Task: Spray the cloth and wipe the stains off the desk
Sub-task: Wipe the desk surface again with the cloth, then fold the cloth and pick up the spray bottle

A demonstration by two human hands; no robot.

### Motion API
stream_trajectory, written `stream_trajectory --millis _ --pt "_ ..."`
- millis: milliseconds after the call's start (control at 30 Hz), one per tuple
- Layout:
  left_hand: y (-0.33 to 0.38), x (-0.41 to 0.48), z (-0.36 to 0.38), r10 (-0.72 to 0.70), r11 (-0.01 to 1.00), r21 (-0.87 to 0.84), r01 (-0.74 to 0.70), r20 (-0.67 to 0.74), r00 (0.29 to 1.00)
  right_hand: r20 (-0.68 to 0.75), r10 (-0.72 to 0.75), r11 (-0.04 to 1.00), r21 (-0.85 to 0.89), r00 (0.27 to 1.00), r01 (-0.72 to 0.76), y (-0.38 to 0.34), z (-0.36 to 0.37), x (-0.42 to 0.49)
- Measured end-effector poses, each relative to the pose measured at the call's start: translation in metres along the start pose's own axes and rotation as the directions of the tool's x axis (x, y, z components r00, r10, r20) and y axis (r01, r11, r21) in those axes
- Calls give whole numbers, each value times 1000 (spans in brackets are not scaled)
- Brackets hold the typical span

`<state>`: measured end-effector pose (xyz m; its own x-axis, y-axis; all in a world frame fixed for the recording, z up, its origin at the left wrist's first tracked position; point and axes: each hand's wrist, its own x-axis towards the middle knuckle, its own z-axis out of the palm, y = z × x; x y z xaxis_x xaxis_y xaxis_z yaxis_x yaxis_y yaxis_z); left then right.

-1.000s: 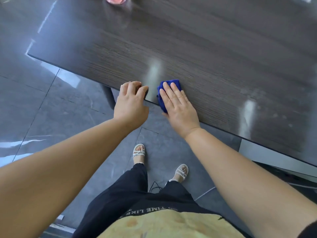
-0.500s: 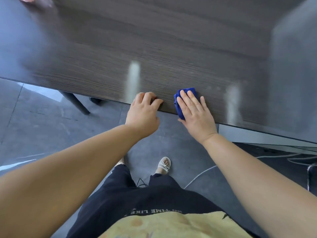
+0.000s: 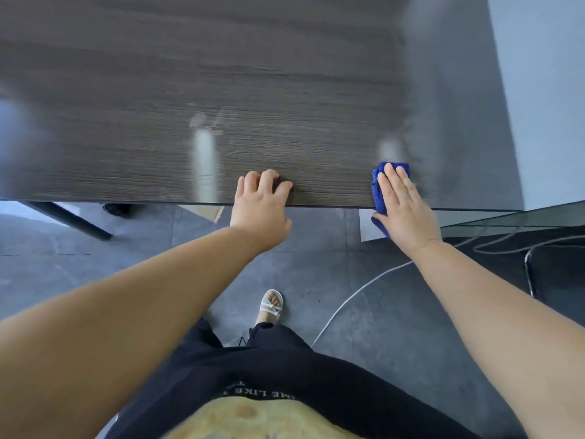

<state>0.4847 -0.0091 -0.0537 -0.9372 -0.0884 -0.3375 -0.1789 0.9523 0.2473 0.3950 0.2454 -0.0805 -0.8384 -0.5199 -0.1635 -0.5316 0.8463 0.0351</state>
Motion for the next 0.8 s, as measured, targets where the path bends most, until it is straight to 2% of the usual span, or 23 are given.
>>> stream_trajectory --millis 133,300,400,467,500,533,600,633,733,800 --pt "9 3 2 -28 1000 1 29 -21 999 77 171 985 -15 982 -170 23 -7 -15" --pt "7 -1 -4 -17 999 -33 18 19 1000 122 345 912 188 931 -363 -5 -27 -20" --pt "3 -2 -9 -13 994 -110 23 92 996 186 287 841 421 939 -341 -32 -46 -18" --pt "-2 -2 -18 -31 958 -279 63 118 993 162 192 790 560 968 -251 -56 -61 -9" --pt "-7 -3 -27 -52 906 -410 104 136 989 125 140 773 606 982 -188 -71 -70 -1" --pt "-9 -4 -36 -76 813 -559 162 173 982 90 95 756 641 991 -131 -85 -78 8" --pt "-20 -10 -63 -106 512 -803 304 291 951 39 27 720 693 999 -47 -118 -94 30" --pt "-26 -11 -75 -108 401 -854 332 316 943 36 6 704 710 999 -30 -133 -101 40" --pt "-61 -15 -106 -146 257 -918 302 272 951 30 -64 658 753 997 19 -185 -117 70" --pt "-91 -16 -123 -199 262 -926 271 223 954 23 -99 617 786 995 43 -224 -131 89"
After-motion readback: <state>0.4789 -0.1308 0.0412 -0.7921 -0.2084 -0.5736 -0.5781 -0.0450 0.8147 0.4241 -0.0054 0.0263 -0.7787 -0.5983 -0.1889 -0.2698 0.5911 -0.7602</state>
